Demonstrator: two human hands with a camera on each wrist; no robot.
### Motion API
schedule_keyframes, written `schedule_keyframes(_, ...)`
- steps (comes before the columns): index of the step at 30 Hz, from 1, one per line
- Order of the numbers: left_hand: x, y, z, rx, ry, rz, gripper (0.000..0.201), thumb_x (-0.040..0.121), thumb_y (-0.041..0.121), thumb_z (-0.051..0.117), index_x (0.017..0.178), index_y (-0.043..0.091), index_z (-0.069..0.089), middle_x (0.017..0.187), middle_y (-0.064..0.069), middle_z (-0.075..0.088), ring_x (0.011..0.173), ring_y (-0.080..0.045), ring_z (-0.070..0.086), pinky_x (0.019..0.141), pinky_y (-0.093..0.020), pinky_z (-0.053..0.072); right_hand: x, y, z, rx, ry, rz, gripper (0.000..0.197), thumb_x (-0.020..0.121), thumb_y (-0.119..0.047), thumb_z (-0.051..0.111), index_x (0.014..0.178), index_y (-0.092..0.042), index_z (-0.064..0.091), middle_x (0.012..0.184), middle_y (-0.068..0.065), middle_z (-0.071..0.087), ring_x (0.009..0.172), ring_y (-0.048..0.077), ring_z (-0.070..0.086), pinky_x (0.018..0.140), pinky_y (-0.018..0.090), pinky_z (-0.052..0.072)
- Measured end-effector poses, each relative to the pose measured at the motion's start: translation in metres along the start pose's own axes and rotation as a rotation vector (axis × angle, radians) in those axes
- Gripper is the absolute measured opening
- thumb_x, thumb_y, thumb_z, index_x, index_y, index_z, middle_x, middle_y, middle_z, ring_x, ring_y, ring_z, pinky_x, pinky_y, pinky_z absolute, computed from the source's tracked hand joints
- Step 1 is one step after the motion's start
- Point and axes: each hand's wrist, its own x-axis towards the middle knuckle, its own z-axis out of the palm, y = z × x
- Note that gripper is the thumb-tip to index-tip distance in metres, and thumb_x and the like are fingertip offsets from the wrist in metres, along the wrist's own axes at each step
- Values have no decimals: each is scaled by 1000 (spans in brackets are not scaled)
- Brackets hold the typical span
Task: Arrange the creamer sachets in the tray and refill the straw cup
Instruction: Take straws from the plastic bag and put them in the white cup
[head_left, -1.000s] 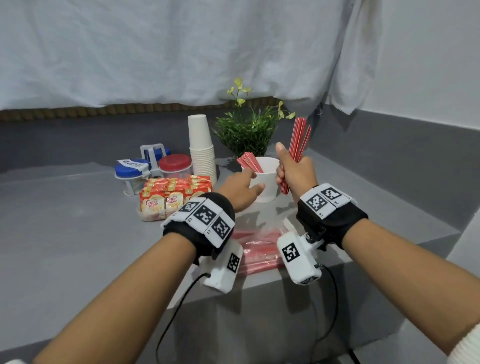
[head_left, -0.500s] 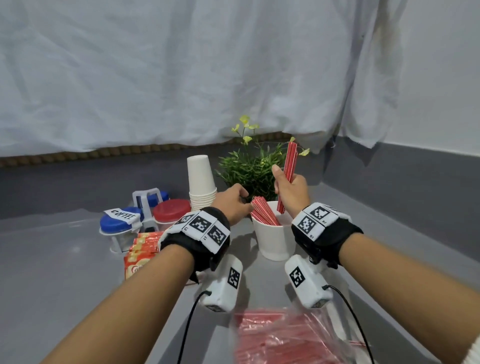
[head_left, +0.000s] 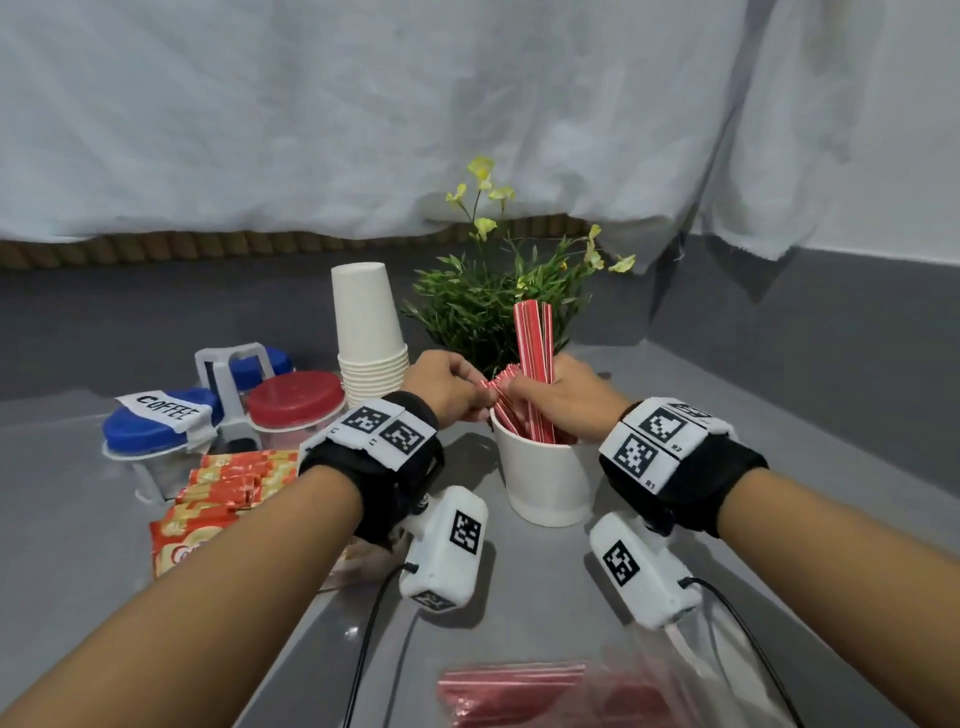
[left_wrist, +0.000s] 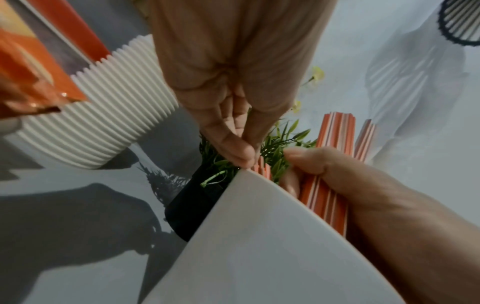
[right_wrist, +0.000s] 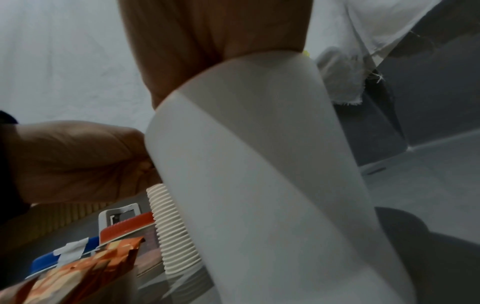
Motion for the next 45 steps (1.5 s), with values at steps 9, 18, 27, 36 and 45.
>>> schedule_keyframes(9, -2, 4, -4, -185, -10, 2, 27, 85, -17, 48, 65, 1, 53, 50, -7, 58, 37, -7, 58, 45, -15, 52, -3, -4, -2, -104, -132, 36, 22, 80, -29, 69, 65, -15, 62, 61, 4, 56, 58, 10, 49, 59, 23, 37)
schedule_keyframes(18, -15, 11, -1, -156, 117, 27, 26, 96, 2, 34, 107, 2, 57, 68, -7, 53, 52, -10, 51, 38, -13, 42, -5, -1, -6, 197, -53, 98, 23, 74, 11, 65, 72, -11, 57, 60, 8, 60, 44, 14, 59, 46, 20, 49)
schedule_keyframes(27, -13, -4, 10, -1, 110, 111, 33, 86, 3, 61, 119, -1, 59, 79, -8, 59, 49, -5, 50, 44, -8, 46, 0, -1, -2, -245, -6, 225, 58, 64, -15, 80, 107, -18, 42, 111, 5, 47, 102, 22, 50, 83, 33, 45)
schedule_keyframes(36, -7, -7, 12, -43, 230, 107, 11, 81, -1, 66, 72, 4, 63, 64, -8, 60, 42, -2, 55, 49, -10, 50, -4, 0, -2, -158, 192, 175, 30, 77, -14, 73, 98, -11, 52, 90, 4, 54, 91, 20, 51, 82, 35, 45)
schedule_keyframes(45, -20, 2, 20, 467, 66, 192, 45, 97, 16, 43, 141, 13, 37, 142, -6, 46, 133, -22, 40, 107, -24, 30, -6, 5, 2, -158, 294, 73, 23, 83, -5, 61, 105, -13, 64, 88, 6, 64, 87, 19, 57, 82, 26, 44)
